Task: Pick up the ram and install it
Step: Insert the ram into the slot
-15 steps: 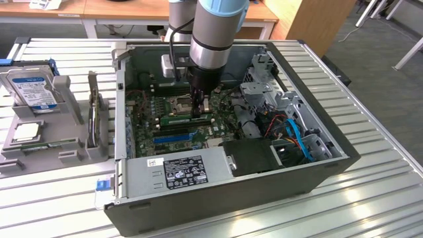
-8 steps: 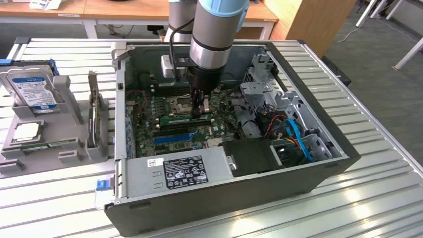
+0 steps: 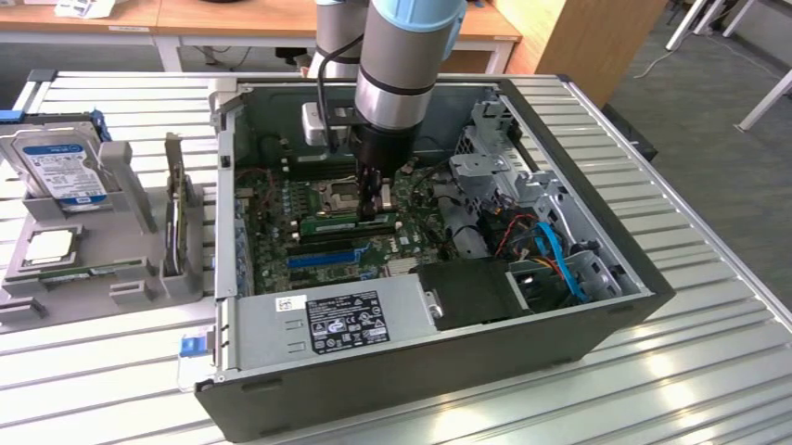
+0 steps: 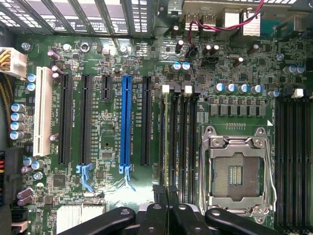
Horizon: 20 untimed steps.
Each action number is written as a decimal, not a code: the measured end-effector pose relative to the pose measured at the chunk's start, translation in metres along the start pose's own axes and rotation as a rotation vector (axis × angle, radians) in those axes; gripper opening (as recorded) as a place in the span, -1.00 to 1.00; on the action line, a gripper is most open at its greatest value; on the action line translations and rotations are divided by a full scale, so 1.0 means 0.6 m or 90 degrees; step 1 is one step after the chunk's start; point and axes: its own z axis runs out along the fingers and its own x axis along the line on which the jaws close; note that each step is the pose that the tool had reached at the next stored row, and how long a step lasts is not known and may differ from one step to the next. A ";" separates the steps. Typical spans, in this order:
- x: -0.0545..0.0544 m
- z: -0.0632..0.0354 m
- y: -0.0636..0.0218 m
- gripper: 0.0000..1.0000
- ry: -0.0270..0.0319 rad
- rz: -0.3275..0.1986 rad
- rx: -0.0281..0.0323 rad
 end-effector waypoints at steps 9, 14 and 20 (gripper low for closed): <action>0.000 0.003 0.000 -0.77 0.0000 -0.001 -0.0001; 0.000 0.006 0.000 -0.77 0.0000 -0.001 -0.0001; 0.000 0.009 0.000 -0.77 0.0001 -0.001 -0.0002</action>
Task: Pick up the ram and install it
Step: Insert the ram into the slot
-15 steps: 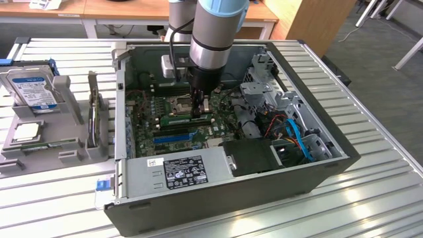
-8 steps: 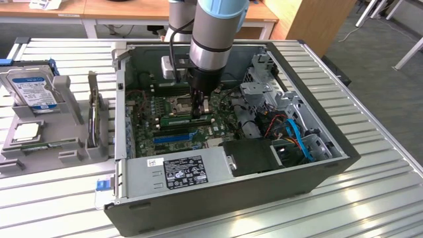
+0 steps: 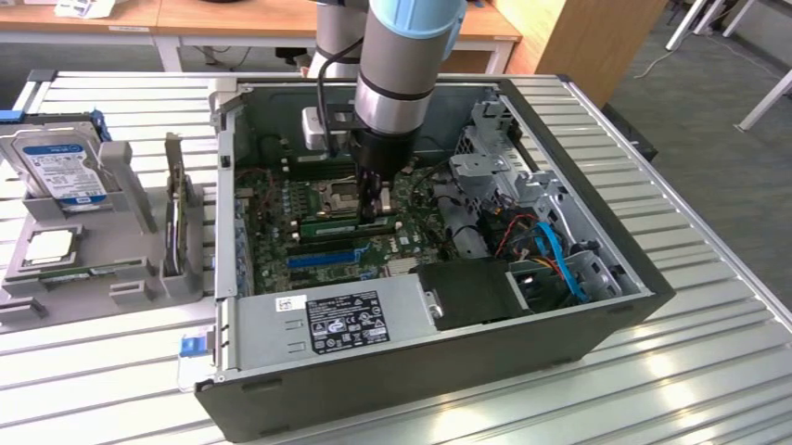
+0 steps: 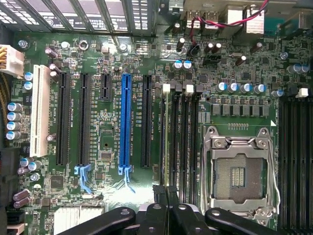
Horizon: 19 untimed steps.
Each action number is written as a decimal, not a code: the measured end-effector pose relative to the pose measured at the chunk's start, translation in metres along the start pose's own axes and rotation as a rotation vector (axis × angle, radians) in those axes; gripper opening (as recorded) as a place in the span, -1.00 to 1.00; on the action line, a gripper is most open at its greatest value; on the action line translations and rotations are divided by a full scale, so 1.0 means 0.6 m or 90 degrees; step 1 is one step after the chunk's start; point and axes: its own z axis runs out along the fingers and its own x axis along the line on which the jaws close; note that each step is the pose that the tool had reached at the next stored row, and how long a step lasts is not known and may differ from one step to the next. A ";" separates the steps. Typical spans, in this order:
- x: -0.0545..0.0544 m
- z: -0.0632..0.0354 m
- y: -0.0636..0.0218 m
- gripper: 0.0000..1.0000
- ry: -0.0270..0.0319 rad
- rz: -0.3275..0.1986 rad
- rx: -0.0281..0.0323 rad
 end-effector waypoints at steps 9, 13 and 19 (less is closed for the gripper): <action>0.000 0.001 0.000 -0.63 -0.0003 0.000 0.0002; 0.000 0.000 0.000 -0.51 -0.0001 0.000 0.0001; 0.000 -0.004 0.000 -0.51 -0.0001 0.000 0.0001</action>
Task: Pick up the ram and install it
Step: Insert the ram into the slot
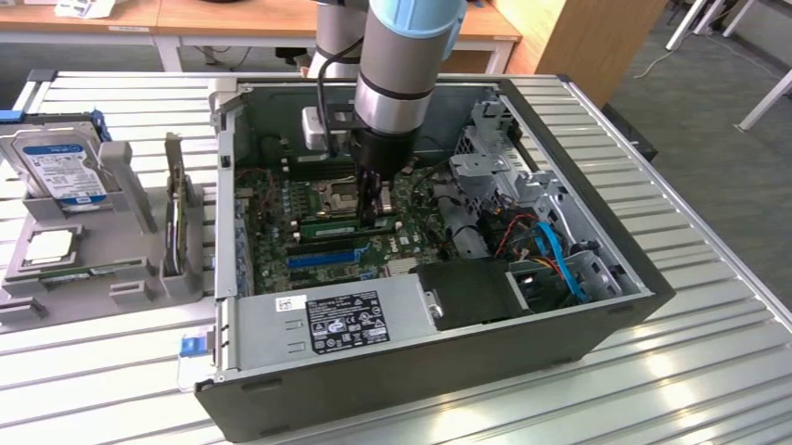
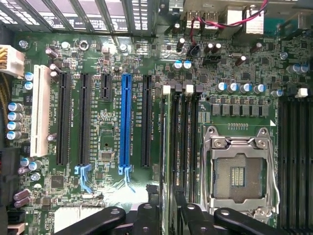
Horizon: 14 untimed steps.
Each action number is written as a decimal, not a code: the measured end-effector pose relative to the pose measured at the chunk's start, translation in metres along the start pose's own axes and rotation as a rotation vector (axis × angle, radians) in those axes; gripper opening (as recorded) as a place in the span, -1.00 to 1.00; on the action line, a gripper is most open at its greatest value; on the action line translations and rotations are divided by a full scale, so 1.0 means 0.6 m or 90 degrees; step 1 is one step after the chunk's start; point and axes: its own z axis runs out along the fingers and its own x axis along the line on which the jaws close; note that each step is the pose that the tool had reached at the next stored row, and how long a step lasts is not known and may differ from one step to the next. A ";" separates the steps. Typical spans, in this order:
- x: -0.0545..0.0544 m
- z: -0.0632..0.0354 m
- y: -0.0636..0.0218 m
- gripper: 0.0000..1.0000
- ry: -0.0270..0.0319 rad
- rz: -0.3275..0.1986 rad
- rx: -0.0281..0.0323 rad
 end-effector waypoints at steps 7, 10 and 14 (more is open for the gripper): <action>-0.002 -0.036 0.001 -0.51 0.0000 0.000 0.0000; -0.002 -0.056 0.002 -0.51 0.0000 0.000 0.0000; -0.004 -0.084 0.003 -0.51 0.0000 0.000 0.0000</action>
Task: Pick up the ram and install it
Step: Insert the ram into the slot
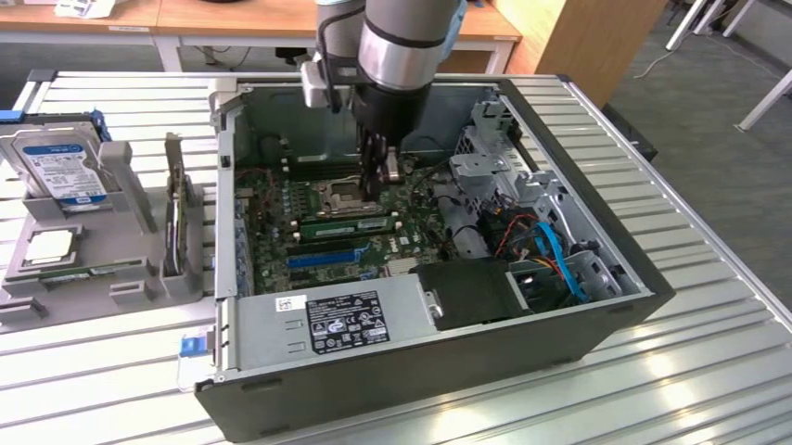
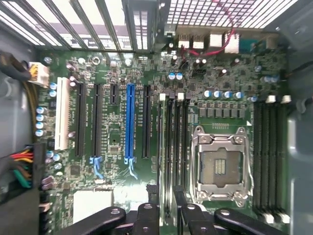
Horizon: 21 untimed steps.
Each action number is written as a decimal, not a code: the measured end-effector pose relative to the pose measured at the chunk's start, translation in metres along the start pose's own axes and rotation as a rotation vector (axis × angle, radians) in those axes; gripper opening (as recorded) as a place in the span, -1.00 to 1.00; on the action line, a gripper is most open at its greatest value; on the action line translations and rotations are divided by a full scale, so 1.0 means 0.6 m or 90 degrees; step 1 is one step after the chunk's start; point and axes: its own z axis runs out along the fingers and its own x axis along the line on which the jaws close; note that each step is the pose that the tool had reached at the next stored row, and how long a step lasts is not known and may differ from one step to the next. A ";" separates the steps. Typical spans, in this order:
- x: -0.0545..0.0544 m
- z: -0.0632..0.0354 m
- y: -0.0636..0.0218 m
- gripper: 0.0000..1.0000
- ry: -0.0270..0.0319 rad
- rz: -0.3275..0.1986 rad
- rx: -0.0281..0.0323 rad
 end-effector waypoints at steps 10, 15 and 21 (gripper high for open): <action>-0.003 -0.066 0.003 -0.51 0.0000 0.000 0.0000; -0.004 -0.090 0.004 -0.51 0.0000 0.000 0.0000; -0.005 -0.107 0.004 -0.51 -0.0001 0.000 0.0000</action>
